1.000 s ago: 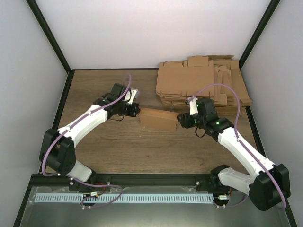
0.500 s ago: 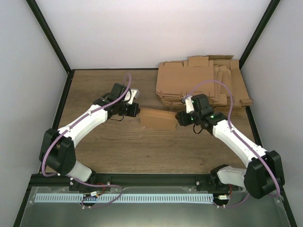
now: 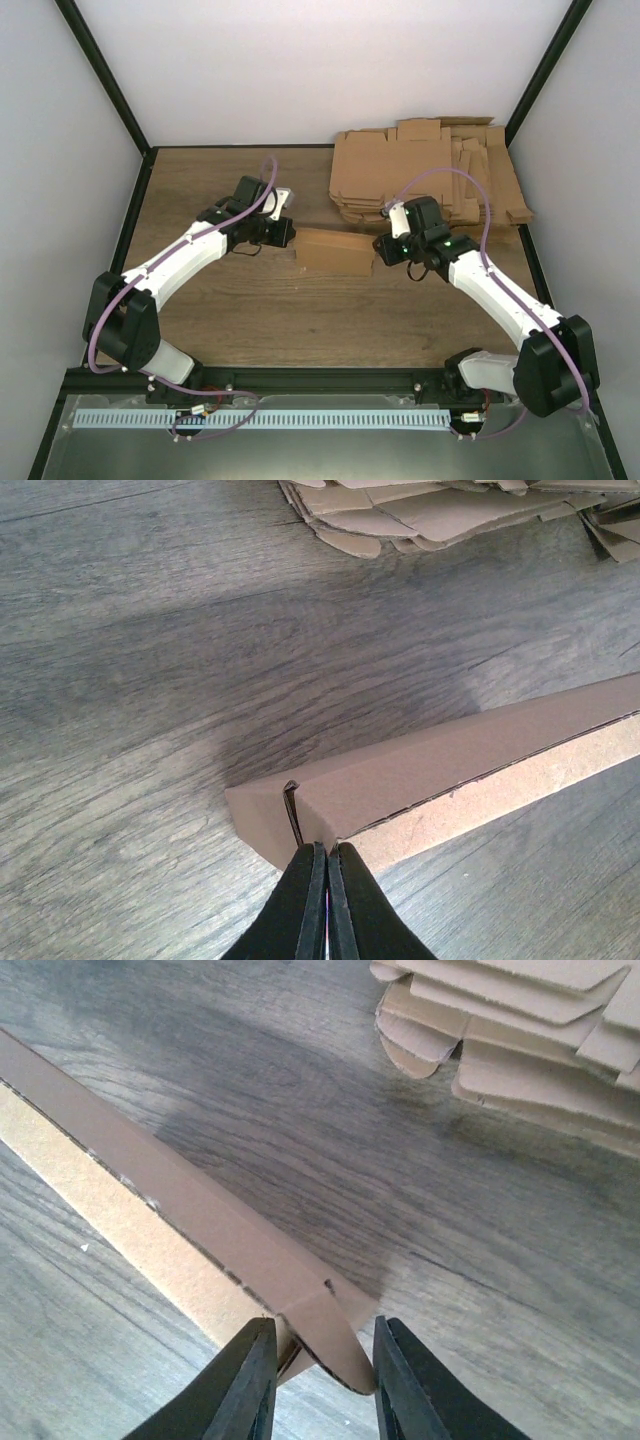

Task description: Fold the paper box

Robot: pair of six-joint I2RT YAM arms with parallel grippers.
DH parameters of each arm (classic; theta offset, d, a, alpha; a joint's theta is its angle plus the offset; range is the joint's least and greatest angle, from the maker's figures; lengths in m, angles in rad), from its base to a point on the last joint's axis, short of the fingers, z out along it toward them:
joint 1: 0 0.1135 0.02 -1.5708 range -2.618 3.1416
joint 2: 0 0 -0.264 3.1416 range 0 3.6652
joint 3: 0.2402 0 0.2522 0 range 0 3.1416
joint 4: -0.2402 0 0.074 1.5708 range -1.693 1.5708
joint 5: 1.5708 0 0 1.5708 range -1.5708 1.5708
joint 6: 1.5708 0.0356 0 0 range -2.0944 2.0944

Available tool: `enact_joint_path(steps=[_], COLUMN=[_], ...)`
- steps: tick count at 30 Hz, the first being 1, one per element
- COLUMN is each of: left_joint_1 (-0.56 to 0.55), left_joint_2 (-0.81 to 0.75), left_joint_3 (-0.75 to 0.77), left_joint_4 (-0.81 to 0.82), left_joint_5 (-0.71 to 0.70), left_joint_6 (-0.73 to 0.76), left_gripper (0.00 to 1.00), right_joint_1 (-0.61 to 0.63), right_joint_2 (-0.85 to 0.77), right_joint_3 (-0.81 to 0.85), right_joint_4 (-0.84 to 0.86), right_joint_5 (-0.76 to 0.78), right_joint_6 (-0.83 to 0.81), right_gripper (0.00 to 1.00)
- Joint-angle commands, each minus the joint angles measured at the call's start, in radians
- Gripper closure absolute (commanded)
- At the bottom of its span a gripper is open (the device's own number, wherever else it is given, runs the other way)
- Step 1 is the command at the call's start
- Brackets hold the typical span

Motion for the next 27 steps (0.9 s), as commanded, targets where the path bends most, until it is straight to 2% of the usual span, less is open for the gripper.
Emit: enact_joint_path(steps=[1, 7, 14, 21, 27], left_joint_1=[-0.005, -0.008, -0.010, -0.014, -0.020], left_joint_2=[-0.010, -0.010, -0.007, -0.007, -0.006], left_joint_3=[-0.010, -0.016, -0.012, -0.011, -0.010], left_joint_4=[-0.025, -0.016, -0.014, -0.014, -0.011], left_joint_5=[0.006, 0.013, 0.013, 0.013, 0.012], left_joint_6=[0.011, 0.004, 0.003, 0.002, -0.002], left_gripper=[0.96, 0.96, 0.96, 0.96, 0.96], right_joint_1=[0.006, 0.023, 0.049, 0.052, 0.051], right_joint_2=[0.002, 0.009, 0.012, 0.046, 0.064], right_joint_3=[0.055, 0.066, 0.091, 0.111, 0.129], right_joint_4=[-0.021, -0.073, -0.090, -0.096, -0.113], right_joint_5=[-0.039, -0.045, -0.066, -0.076, -0.070], right_joint_6=[0.008, 0.028, 0.057, 0.110, 0.192], right_gripper=[0.73, 0.79, 0.78, 0.83, 0.83])
